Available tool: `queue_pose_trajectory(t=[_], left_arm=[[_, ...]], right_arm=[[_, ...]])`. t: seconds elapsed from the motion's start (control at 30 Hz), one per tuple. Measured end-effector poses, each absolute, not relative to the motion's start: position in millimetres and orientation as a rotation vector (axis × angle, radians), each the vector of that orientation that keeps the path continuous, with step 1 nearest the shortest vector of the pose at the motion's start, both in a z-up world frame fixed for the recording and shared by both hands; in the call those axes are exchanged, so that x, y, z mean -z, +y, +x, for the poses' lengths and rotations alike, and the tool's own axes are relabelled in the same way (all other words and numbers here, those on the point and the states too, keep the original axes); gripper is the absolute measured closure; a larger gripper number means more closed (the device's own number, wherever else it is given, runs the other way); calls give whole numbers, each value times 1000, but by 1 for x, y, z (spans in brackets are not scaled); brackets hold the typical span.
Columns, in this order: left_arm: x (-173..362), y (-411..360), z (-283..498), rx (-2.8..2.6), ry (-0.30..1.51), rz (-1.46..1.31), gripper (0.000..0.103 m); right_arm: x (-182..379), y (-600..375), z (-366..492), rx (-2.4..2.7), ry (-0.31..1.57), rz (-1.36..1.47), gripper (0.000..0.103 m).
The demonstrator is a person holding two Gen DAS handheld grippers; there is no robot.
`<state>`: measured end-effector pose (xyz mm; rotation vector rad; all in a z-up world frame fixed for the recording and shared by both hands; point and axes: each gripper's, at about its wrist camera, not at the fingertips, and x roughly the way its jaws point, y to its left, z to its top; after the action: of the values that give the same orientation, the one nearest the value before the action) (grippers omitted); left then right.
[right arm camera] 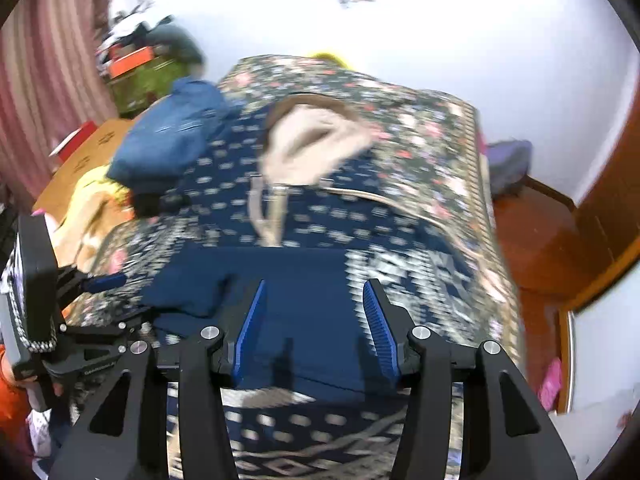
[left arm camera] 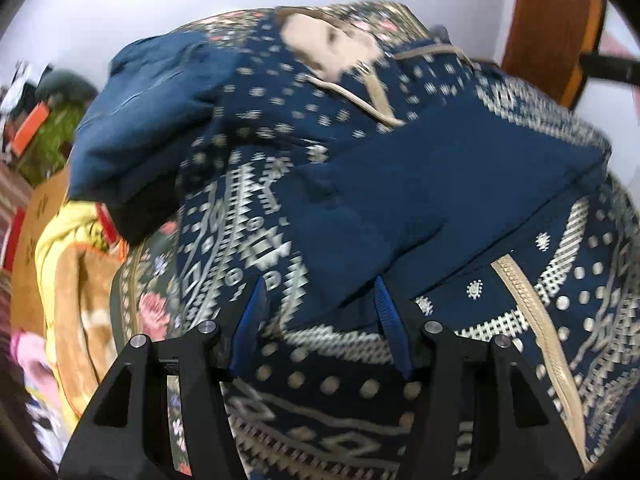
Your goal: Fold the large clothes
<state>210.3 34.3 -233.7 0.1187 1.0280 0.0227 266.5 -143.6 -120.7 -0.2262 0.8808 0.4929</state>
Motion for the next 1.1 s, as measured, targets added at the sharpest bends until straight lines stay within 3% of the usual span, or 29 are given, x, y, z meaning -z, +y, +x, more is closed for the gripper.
queue_pose_trajectory(t=[0.1, 0.3, 0.73, 0.87, 1.07, 1.1], left_arm=[[241, 22, 223, -31, 1013, 179, 52], [237, 28, 246, 22, 1030, 103, 89], [155, 120, 220, -54, 781, -246, 93], [173, 135, 215, -62, 828, -276, 92], [228, 153, 210, -146, 991, -291, 83], [236, 155, 207, -162, 1011, -287, 78]], right_arm=[[125, -172, 278, -439, 905, -158, 57], [135, -221, 286, -333, 930, -73, 57], [168, -229, 298, -317, 1018, -64, 57], [195, -216, 302, -331, 1089, -83, 57], [197, -221, 302, -335, 1102, -22, 54], [198, -222, 301, -337, 1104, -16, 54]])
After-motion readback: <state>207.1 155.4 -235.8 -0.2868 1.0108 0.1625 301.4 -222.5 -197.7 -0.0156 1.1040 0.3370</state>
